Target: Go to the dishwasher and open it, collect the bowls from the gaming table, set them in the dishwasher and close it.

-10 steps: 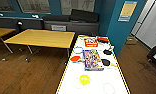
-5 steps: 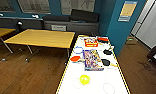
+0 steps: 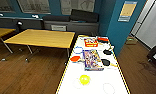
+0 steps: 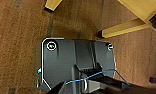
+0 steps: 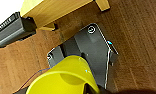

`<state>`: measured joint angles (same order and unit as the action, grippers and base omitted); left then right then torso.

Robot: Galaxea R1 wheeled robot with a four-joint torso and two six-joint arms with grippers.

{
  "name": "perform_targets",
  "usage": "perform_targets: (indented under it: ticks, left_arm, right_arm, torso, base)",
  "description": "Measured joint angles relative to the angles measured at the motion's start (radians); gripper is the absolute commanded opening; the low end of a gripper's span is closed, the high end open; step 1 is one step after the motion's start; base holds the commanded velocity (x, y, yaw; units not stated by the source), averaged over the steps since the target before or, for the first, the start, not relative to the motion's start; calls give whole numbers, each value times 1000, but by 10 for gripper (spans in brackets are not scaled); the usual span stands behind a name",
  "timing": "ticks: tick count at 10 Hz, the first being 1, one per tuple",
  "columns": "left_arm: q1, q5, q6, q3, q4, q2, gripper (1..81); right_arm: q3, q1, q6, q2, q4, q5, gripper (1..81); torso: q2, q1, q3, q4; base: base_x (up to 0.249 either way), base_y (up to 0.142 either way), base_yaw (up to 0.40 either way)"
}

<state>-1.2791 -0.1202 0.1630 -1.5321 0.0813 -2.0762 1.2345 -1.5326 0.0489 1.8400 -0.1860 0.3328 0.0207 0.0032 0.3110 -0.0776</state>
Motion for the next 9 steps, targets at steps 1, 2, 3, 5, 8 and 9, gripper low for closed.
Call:
perform_targets:
  ticks: [1,2,3,5,8,9]
  left_arm:
    - [34,-1,22,62,0,70,811]
    - [66,-1,50,114,-1,141,811]
    - [100,0,87,166,-2,203,811]
    - [202,-7,208,259,-5,293,811]
    - [348,-7,318,341,-6,343,811]
    - [403,8,336,348,-6,341,811]
  right_arm:
    - [21,-9,-1,22,11,15,10]
    - [32,-19,-1,40,21,26,10]
    - [32,-22,-3,48,27,27,10]
    - [38,-21,-3,63,26,35,10]
    - [49,-22,-3,72,26,35,10]
    - [79,-22,-3,72,26,35,10]
  torso:
    - [0,0,0,0]
    - [0,0,0,0]
    - [0,0,0,0]
    - [0,0,0,0]
    - [0,0,0,0]
    - [0,0,0,0]
  base:
    - [0,0,0]
    - [0,0,0]
    - [0,0,0]
    - [0,0,0]
    - [0,0,0]
    - [0,0,0]
